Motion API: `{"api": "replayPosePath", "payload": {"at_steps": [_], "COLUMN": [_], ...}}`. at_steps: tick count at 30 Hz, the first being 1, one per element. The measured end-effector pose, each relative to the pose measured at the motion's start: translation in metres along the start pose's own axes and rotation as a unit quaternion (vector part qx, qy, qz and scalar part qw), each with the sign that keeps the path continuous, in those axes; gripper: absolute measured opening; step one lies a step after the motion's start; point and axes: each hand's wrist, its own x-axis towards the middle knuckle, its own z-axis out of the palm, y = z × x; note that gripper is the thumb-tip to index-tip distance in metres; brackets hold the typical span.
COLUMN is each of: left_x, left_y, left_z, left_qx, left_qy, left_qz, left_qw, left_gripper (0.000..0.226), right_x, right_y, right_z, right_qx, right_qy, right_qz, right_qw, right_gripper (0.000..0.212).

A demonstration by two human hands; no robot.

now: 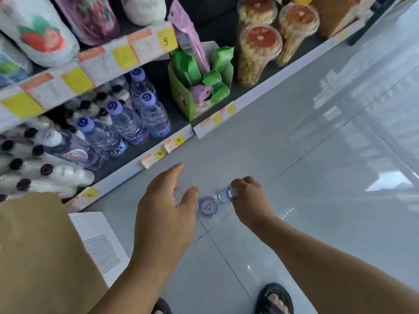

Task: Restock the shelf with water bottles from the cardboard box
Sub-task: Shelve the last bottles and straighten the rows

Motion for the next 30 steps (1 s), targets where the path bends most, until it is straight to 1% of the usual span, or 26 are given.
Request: {"api": "replayPosePath", "payload": {"at_steps": [3, 7, 11, 13, 16, 18, 22, 24, 26, 27, 30], "left_x": [-0.002, -0.013, -0.038, -0.053, -0.071, -0.082, -0.114, -0.135, -0.155, -0.164, -0.187], "left_y": [0.018, 0.048, 0.1, 0.138, 0.211, 0.268, 0.377, 0.424, 0.463, 0.479, 0.52], "left_z": [-0.011, -0.035, -0.071, -0.098, -0.148, -0.192, -0.29, -0.341, -0.385, -0.406, -0.468], "left_qx": [-0.007, -0.025, -0.047, -0.068, -0.081, -0.11, -0.161, -0.186, -0.227, -0.237, -0.253], "left_qy": [-0.004, -0.009, -0.042, -0.069, -0.095, -0.109, -0.134, -0.118, -0.1, -0.083, -0.026], "left_qz": [0.006, 0.023, 0.009, 0.012, 0.056, 0.093, 0.218, 0.267, 0.299, 0.312, 0.348], "left_qw": [1.0, 0.999, 0.998, 0.995, 0.991, 0.984, 0.953, 0.938, 0.922, 0.916, 0.903], "left_gripper": [0.046, 0.043, 0.039, 0.042, 0.051, 0.057, 0.063, 0.068, 0.072, 0.071, 0.056], "right_x": [0.0, -0.028, -0.081, -0.11, -0.152, -0.179, -0.237, -0.268, -0.296, -0.309, -0.348], "right_y": [-0.005, -0.026, -0.065, -0.095, -0.15, -0.191, -0.274, -0.312, -0.35, -0.368, -0.417], "right_z": [-0.017, -0.073, -0.178, -0.248, -0.358, -0.432, -0.571, -0.635, -0.691, -0.716, -0.776], "right_qx": [-0.007, 0.005, 0.057, 0.076, 0.1, 0.112, 0.128, 0.161, 0.204, 0.229, 0.32], "right_qy": [-0.004, 0.03, 0.111, 0.145, 0.18, 0.21, 0.274, 0.298, 0.324, 0.337, 0.346], "right_qz": [0.0, -0.024, -0.098, -0.147, -0.211, -0.244, -0.291, -0.301, -0.317, -0.325, -0.352], "right_qw": [1.0, 0.999, 0.987, 0.976, 0.955, 0.94, 0.908, 0.891, 0.868, 0.854, 0.809], "right_gripper": [0.023, 0.027, 0.023, 0.027, 0.03, 0.03, 0.029, 0.031, 0.03, 0.028, 0.018]}}
